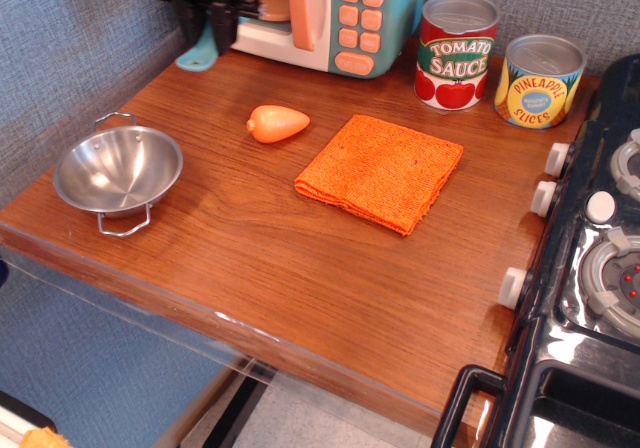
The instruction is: Pick up the brush and put it under the microwave.
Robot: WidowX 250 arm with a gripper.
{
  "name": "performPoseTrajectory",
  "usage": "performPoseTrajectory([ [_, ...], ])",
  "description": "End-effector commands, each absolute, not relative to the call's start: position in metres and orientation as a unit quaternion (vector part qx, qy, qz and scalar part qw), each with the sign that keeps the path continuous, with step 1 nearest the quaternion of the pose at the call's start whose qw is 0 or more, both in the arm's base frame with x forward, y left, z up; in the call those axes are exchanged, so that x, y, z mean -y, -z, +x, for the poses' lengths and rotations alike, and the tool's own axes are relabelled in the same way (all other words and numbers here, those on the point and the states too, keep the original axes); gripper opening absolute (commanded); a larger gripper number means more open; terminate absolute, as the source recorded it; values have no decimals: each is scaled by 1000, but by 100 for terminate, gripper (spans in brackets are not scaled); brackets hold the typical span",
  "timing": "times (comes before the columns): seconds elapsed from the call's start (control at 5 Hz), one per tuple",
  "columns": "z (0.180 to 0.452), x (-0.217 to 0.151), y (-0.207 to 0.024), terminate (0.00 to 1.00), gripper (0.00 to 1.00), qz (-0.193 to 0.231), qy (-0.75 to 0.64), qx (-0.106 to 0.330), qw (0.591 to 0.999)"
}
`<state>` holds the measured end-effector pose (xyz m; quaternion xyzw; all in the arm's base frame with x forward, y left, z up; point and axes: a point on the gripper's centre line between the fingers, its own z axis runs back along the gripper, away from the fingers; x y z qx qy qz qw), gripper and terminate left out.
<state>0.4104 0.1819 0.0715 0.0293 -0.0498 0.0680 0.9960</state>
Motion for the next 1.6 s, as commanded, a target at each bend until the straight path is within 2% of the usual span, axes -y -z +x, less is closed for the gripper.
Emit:
performPoseTrajectory([
  [0.0, 404, -193, -81, 0, 0, 62, -51, 48, 996],
  [0.4, 390, -195, -54, 0, 0, 72, -40, 1, 997],
  [0.6, 391, -195, -50, 0, 100, 69, -42, -4, 997],
  [0.8, 392, -194, -53, 0, 100, 65, -36, -1, 997],
  [1.2, 376, -180, -113, 0, 100, 40, -8, 76, 996],
  [1.4, 366, -171, -124, 0, 100, 31, 4, 86, 996],
])
